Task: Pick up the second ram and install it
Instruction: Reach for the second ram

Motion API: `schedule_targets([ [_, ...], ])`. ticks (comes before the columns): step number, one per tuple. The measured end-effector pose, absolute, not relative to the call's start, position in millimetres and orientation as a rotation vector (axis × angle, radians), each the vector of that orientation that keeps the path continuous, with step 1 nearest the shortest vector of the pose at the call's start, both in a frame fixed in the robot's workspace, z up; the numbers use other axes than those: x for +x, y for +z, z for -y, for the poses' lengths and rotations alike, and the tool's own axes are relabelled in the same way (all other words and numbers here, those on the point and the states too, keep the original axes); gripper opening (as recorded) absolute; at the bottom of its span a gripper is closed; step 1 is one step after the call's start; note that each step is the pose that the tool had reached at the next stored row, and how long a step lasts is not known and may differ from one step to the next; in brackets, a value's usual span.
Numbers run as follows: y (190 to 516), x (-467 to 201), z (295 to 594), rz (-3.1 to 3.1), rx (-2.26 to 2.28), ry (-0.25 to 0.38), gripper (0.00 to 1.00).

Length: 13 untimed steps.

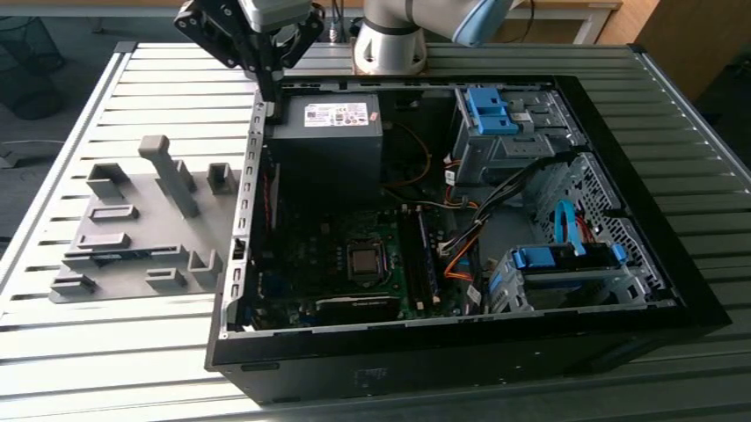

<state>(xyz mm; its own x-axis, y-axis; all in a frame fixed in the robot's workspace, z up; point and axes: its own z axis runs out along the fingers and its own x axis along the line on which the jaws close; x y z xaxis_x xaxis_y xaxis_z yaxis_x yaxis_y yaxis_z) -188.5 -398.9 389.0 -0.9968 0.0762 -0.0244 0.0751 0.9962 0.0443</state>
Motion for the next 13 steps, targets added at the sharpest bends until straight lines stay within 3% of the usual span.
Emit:
schedule_targets([
  [13, 388.7, -191.1, 398.9, -3.112, 0.118, 0.068, 0.11],
])
